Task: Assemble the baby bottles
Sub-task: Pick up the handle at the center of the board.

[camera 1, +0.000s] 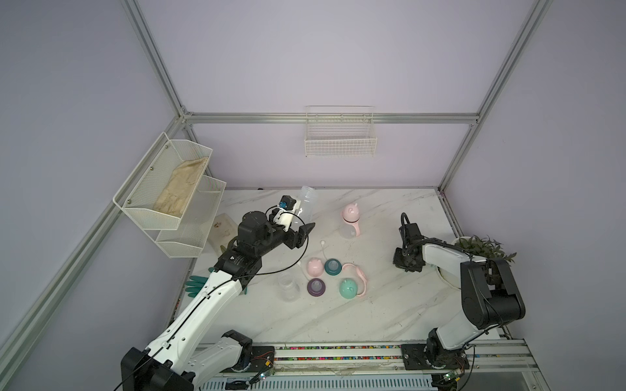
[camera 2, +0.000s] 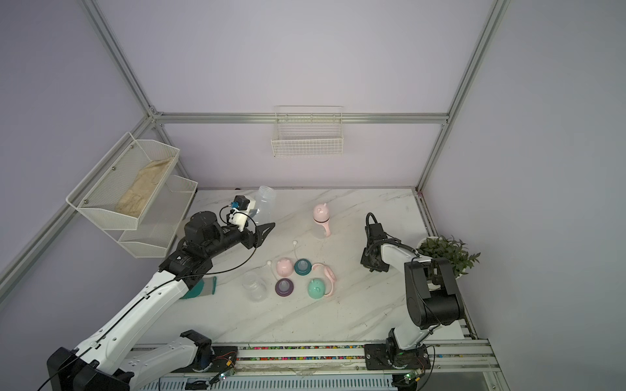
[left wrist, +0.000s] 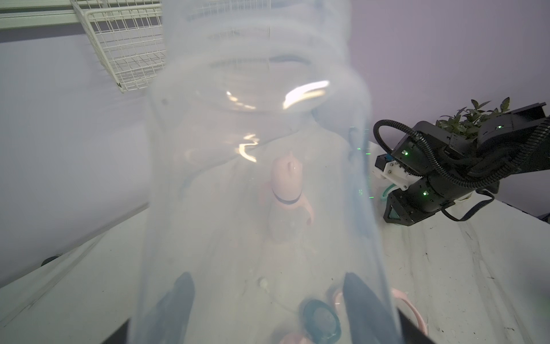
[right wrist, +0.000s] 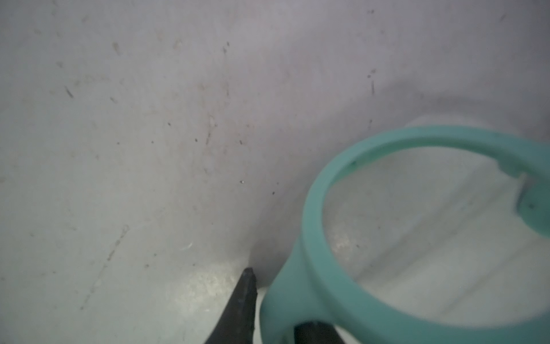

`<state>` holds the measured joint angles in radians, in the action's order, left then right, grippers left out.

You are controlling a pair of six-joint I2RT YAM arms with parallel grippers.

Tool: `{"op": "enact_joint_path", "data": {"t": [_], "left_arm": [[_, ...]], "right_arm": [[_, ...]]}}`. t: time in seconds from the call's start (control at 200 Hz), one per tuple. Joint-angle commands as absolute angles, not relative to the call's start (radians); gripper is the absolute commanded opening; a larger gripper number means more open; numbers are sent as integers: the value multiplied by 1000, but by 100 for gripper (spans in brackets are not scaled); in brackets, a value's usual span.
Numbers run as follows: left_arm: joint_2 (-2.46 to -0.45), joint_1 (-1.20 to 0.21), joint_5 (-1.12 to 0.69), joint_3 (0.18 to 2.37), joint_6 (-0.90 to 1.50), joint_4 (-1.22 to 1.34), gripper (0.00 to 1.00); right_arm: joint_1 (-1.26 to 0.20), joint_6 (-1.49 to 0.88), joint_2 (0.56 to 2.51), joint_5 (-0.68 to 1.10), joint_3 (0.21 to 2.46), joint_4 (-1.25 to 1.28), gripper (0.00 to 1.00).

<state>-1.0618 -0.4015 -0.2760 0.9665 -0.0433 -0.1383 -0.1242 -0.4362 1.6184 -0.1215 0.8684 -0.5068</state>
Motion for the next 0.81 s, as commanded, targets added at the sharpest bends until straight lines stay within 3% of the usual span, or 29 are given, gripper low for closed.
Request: {"op": "enact_joint_path", "data": {"t": [0.0,0.095,0.27,0.4,0.565,0.72,0.8], "left_arm": [[-1045,-400,-265,933,-45,-105,0],[-1060,-400,-268,934,-43,-106,0],[-1095,-400,-332,949,-44,-99,0],[-1126,-400,-451,955,-46,-66,0],[-1159,-399,-622,972,-55,-30,0],[-1167,-400,-797,977,-44,29,0],[-1170,-400,-862,979,-36,59,0]], "right_arm": [[-119,-433,1636,-101,876,-484,11],[-120,-407,1610,-61,884,-504,0],[-121,-273,1460,92,970,-600,0],[-121,-248,1313,317,1084,-624,0],[-121,-361,1242,698,1198,-473,0],[-131,-552,1260,1068,1247,-122,0],[-175,-627,1284,1149,1279,4,0]]}}
